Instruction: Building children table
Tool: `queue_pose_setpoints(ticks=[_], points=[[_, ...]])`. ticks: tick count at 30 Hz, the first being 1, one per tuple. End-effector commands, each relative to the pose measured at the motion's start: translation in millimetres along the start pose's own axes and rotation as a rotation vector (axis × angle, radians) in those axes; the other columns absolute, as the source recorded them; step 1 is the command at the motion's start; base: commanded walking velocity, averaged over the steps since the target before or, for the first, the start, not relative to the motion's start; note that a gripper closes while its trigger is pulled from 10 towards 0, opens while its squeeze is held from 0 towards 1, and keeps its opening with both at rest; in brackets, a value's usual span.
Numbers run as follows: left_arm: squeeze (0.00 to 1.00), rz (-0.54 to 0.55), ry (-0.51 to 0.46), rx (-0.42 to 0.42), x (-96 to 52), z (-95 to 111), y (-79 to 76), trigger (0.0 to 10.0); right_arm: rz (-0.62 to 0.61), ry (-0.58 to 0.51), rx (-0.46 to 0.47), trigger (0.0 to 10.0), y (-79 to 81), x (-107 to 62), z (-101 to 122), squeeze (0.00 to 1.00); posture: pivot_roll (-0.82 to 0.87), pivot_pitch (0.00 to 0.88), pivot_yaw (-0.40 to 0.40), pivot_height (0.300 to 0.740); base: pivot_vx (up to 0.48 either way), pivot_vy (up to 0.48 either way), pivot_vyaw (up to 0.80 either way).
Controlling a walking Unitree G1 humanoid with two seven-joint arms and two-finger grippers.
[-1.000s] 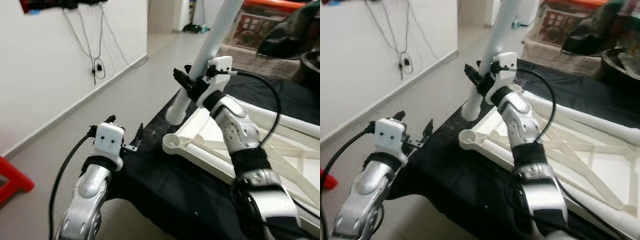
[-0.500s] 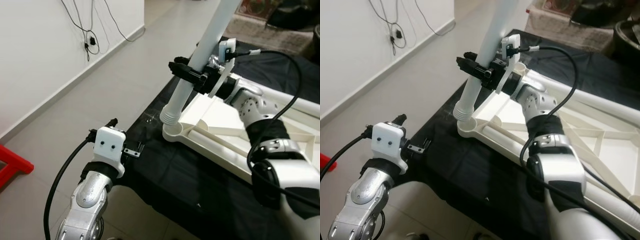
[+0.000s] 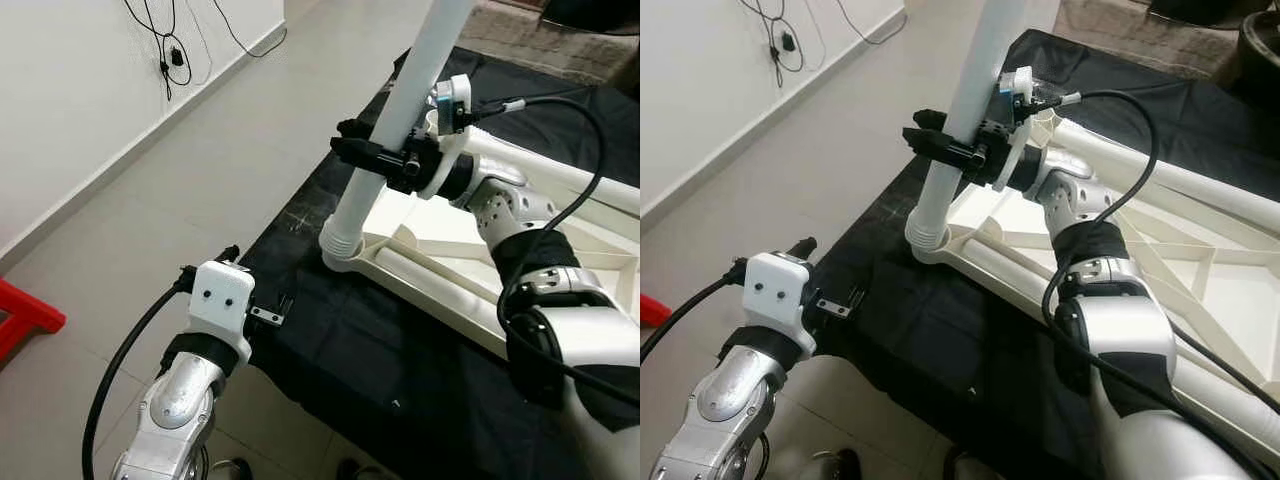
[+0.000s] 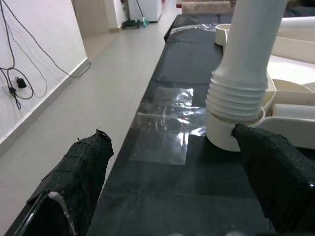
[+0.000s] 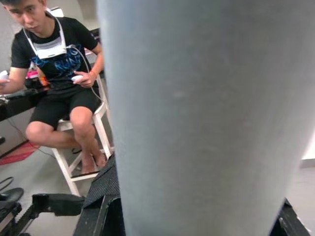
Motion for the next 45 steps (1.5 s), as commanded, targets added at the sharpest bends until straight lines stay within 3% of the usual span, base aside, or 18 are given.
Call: queue_pose_setpoints(ticks=[1, 8, 18, 26, 31, 37, 45], points=[[0.0, -0.002, 0.016, 0.0, -3.5, -2, -0.3, 10.0, -0.013, 0.046, 0.003, 10.0, 0.5, 1.0, -12, 0.0, 0.1, 0.313, -0.081, 0.74, 0.0, 0.0, 0.0], [0.0, 0.002, 0.024, 0.001, -3.9, -3, 0.8, 10.0, 0.077, 0.069, -0.032, 10.0, 7.4, 2.0, -12, 0.0, 0.1, 0.316, -0.08, 0.74, 0.0, 0.0, 0.0], [0.0, -0.001, 0.032, -0.001, -4.3, -3, -1.7, 10.0, 0.27, 0.189, -0.121, 10.0, 26.4, 5.9, -29, 0.0, 0.1, 0.315, -0.079, 0.74, 0.0, 0.0, 0.0], [0.0, -0.001, 0.03, -0.003, -3.0, -3, -2.5, 10.0, 0.408, 0.253, -0.128, 10.0, 40.8, 13.7, -39, 0.0, 0.09, 0.314, -0.08, 0.74, 0.0, 0.0, 0.0], [0.0, 0.0, 0.029, -0.002, -2.2, -3, -3.0, 10.0, 0.383, 0.269, -0.112, 10.0, 40.6, 19.2, -43, 0.0, 0.09, 0.312, -0.079, 0.74, 0.0, 0.0, 0.0], [0.0, 0.002, 0.027, -0.001, -1.4, -3, -3.3, 10.0, 0.229, 0.31, -0.103, 10.0, 31.2, 28.3, -52, 0.0, 0.09, 0.308, -0.082, 0.74, 0.0, 0.0, 0.0], [0.0, 0.006, 0.026, 0.0, -0.9, -4, -1.1, 10.0, 0.147, 0.322, -0.068, 10.0, 27.4, 25.7, -60, 0.0, 0.08, 0.304, -0.078, 0.74, 0.0, 0.0, 0.0]])
Point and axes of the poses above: a point about 5 cm out from each wrist's last joint towards the gripper, its own x axis pointing out of the wrist towards the gripper, its own z axis along the axis of the wrist's last joint, y = z × x, the point moved 3 cm from there along x, pointing out of the wrist towards the gripper, and after that the axes turned 8 degrees about -x, right-handed, at the moved point
